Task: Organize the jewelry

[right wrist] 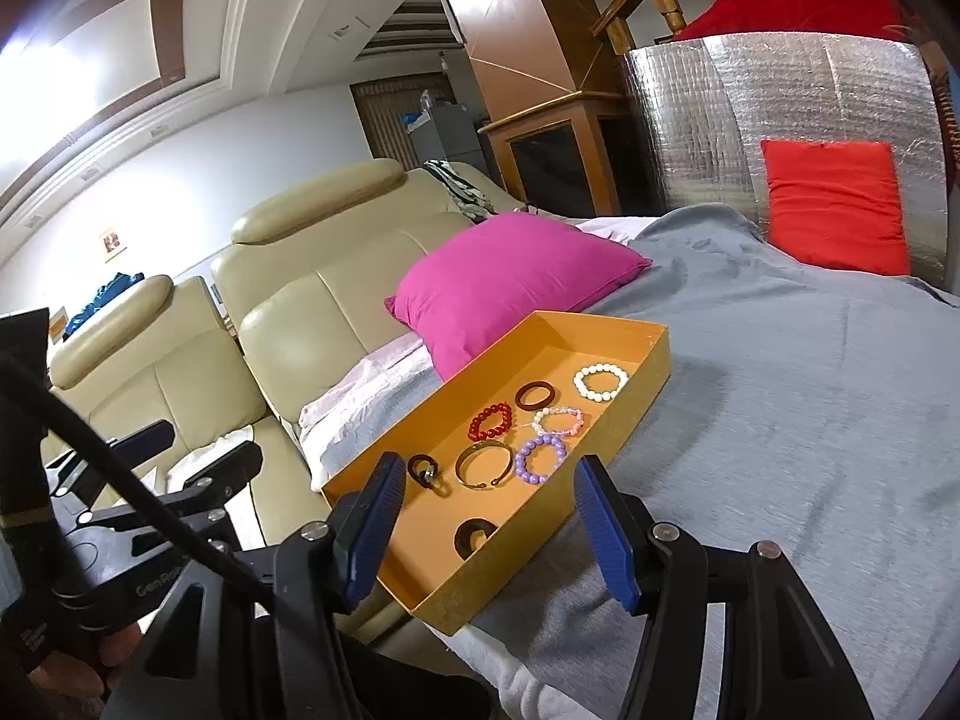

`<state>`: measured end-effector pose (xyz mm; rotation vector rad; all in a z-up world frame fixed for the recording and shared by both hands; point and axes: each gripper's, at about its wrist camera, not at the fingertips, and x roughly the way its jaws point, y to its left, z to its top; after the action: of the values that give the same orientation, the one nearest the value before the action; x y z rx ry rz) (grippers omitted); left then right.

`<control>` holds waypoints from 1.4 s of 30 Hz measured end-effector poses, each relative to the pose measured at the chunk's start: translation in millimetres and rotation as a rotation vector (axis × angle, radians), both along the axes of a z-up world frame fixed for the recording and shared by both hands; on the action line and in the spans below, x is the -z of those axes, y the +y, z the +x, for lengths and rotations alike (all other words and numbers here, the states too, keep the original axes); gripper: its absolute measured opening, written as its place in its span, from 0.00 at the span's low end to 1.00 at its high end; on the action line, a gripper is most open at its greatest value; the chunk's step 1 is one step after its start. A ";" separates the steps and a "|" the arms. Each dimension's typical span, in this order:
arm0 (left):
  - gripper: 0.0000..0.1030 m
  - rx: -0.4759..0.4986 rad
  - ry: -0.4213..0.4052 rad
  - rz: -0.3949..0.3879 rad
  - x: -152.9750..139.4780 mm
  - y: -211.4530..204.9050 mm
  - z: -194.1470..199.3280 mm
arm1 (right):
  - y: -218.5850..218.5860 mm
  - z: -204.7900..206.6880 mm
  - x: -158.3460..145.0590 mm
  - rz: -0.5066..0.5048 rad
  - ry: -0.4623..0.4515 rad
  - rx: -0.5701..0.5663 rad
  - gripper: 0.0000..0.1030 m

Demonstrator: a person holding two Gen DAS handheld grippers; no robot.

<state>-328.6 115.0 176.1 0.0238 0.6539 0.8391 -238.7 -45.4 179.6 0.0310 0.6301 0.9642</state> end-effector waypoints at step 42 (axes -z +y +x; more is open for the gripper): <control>0.78 0.011 0.034 -0.046 13.4 16.6 12.9 | 25.8 14.6 9.2 -0.025 0.018 0.013 0.61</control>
<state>-315.7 131.5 162.8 0.0001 0.7043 0.8147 -224.1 -19.6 170.4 0.0219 0.6577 0.9449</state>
